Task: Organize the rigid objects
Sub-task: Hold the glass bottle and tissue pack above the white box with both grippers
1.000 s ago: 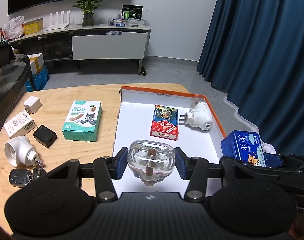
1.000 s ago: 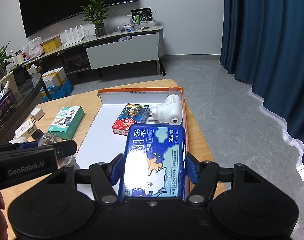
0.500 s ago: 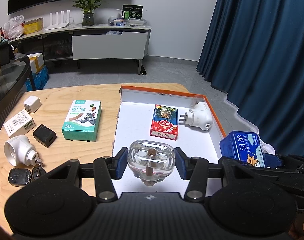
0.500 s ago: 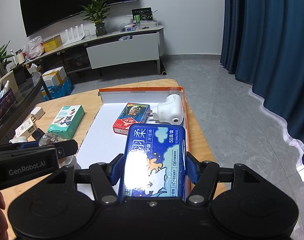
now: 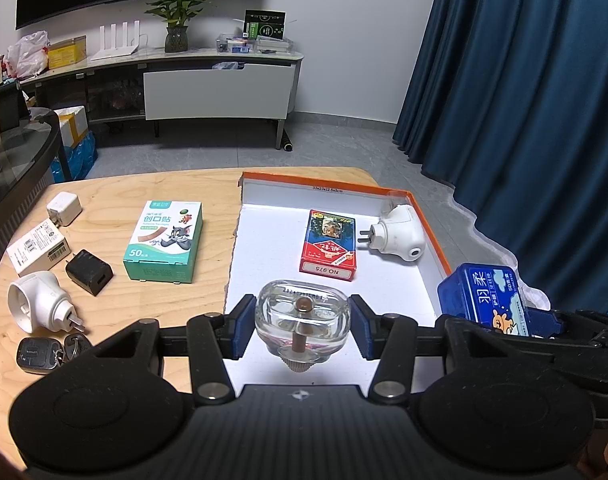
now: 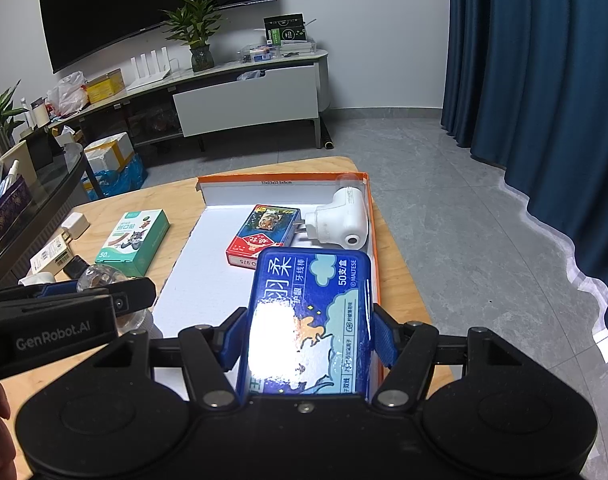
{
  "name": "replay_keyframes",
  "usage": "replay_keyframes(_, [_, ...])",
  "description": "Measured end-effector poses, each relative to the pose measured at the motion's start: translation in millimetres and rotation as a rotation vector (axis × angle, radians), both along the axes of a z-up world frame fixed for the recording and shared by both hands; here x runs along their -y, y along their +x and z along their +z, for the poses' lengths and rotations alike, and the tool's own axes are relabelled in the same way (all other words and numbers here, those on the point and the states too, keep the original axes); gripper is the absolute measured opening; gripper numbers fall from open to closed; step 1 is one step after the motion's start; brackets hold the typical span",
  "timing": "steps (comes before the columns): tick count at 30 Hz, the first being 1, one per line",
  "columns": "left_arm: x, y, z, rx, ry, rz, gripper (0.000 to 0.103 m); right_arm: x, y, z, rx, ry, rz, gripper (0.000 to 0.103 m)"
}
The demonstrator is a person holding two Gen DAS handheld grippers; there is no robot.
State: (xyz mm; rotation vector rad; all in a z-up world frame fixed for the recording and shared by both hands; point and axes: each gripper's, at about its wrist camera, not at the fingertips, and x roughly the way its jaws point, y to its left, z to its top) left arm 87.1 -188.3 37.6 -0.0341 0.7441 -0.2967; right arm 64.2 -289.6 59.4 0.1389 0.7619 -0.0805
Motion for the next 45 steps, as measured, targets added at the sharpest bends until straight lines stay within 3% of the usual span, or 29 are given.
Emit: replay_keyframes(45, [0.9,3.9,-2.4,-0.005,0.0,-0.005,0.05,-0.5,2.5,-1.1,-0.007,-0.001,0.003,0.076])
